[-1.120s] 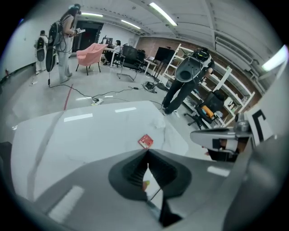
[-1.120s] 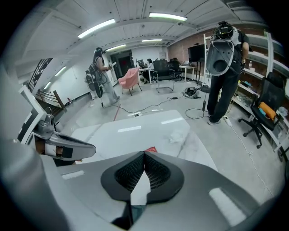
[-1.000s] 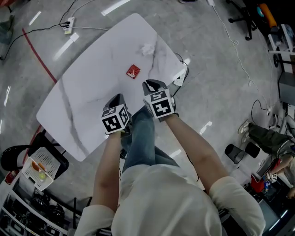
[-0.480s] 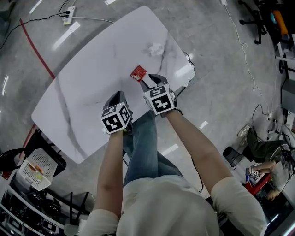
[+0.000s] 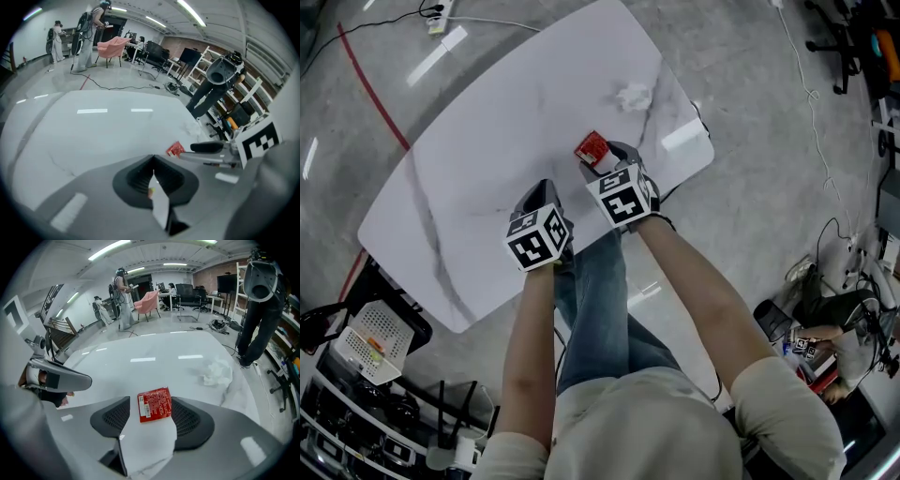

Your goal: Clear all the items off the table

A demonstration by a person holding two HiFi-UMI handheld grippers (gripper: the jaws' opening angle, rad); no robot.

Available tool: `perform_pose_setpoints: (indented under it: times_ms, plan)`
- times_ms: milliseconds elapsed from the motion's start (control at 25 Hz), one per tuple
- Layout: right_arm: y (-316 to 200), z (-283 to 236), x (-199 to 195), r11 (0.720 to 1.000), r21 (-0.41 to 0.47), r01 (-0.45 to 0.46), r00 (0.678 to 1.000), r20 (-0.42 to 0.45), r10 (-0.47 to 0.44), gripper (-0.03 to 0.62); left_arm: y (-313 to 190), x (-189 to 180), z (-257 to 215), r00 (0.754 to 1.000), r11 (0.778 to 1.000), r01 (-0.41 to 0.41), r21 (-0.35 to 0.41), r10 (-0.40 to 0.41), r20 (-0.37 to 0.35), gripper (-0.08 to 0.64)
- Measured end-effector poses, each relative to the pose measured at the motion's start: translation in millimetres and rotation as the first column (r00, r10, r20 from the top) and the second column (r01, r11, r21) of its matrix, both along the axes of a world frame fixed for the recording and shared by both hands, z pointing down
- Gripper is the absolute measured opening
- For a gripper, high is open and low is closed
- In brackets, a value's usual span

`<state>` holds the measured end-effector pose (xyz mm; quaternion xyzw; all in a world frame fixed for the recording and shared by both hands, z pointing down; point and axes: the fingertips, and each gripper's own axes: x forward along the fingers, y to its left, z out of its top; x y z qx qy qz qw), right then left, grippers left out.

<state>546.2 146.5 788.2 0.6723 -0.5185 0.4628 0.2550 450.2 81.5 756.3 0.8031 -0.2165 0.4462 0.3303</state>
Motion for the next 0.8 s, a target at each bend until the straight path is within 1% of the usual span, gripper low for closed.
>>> perform_pose_setpoints:
  times_ms: [160,480,640,800]
  plan:
    - [-1,17,-1,0.999,-0.034,0.022,1.000,-0.015,-0.022,0.296,-3,-3,10,1.000,1.000,0.019,-0.007,-0.019,0.006,0.008]
    - [-7,35,0,0.994,-0.086,0.066,0.997,-0.041,-0.070,0.307,-6,2,16,1.000,1.000,0.022,-0.015,-0.022,-0.001,0.009]
    - [-11,37,3,0.994,-0.091,0.067,0.996,-0.060,-0.073,0.307,-7,2,17,1.000,1.000,0.018,-0.017,-0.018,-0.006,0.008]
    - [-11,37,1,0.994,-0.084,0.073,0.995,-0.057,-0.078,0.304,-8,-1,18,1.000,1.000,0.022,-0.019,-0.022,-0.004,0.008]
